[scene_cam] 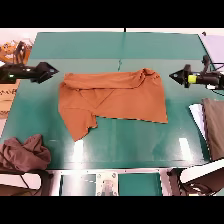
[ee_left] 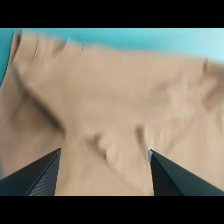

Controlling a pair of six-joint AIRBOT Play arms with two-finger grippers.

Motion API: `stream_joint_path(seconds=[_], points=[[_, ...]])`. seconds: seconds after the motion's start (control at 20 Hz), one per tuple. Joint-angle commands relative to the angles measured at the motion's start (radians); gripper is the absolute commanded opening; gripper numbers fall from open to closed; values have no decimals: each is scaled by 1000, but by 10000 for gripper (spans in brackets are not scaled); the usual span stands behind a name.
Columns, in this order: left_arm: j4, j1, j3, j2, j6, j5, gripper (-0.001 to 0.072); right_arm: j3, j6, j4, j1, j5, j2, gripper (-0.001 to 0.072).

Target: Fold the shirts.

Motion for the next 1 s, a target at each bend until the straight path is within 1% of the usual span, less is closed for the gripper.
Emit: stream_joint_path(seconds=[0.0, 0.1, 0.15, 0.25, 0.35, 0.45, 0.5, 0.6, 0.7, 0.8, 0.9, 0.95], points=[[164, 97, 19, -5, -65, -261, 610, -96, 5, -39, -60, 126, 28, 16], [269, 98, -6, -5, -85, -292, 610, -206, -3, -58, -42, 106, 72, 15], [283, 98, -31, -5, -101, -293, 610, -268, -3, -80, -34, 73, 109, 15], [283, 98, -108, -5, -100, -269, 610, -388, 2, -123, -34, 4, 211, 14], [276, 89, -206, -5, -100, -201, 610, -496, 24, -183, -40, -53, 342, 14], [251, 72, -298, -5, -98, -89, 610, -602, 82, -287, -41, -139, 490, 14], [224, 60, -331, -8, -85, -34, 610, -648, 111, -324, -41, -179, 554, 15], [132, 27, -354, -36, -38, 2, 609, -722, 134, -342, -41, -231, 647, 15], [63, -18, -356, -74, 8, 3, 609, -757, 133, -343, -41, -241, 671, 15], [58, -43, -356, -93, 14, 24, 609, -765, 132, -348, -41, -242, 671, 15], [64, -34, -344, -93, 13, 27, 609, -765, 133, -347, -41, -241, 671, 16], [63, -30, -335, -93, 13, 20, 608, -766, 133, -347, -41, -241, 671, 37]])
